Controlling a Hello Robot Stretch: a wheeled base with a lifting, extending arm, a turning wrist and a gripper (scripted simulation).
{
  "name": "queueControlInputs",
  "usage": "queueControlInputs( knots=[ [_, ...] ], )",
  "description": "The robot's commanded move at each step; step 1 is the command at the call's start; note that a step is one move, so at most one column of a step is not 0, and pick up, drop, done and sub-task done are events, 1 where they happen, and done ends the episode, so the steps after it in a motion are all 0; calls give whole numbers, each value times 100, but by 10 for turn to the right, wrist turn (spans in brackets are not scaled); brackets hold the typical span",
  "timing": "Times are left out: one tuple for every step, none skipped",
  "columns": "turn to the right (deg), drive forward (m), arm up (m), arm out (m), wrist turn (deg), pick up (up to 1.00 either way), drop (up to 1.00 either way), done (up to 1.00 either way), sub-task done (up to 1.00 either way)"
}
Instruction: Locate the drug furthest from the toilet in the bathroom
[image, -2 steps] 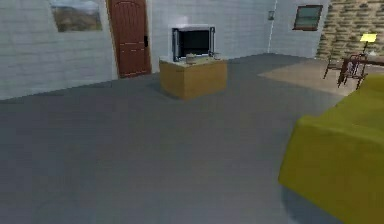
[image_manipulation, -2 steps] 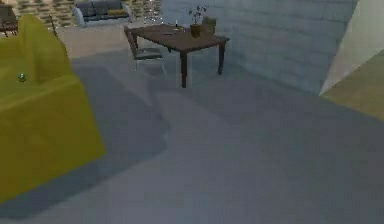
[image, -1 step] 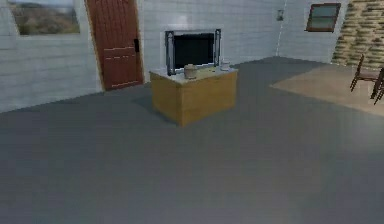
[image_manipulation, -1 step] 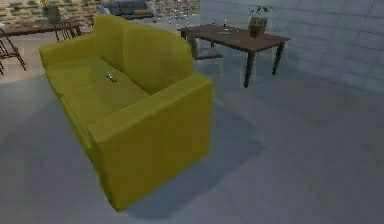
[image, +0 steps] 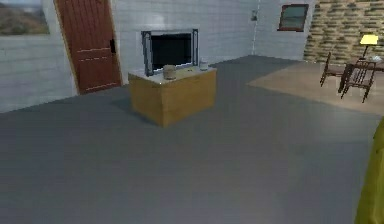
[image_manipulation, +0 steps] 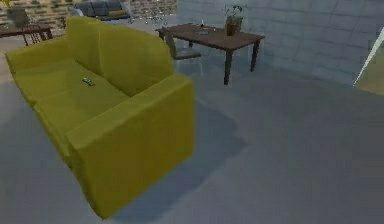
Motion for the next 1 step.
queueControlInputs(
  knots=[
    [0, 20, 0, 0, 0, 0, 0, 0, 0]
  ],
)
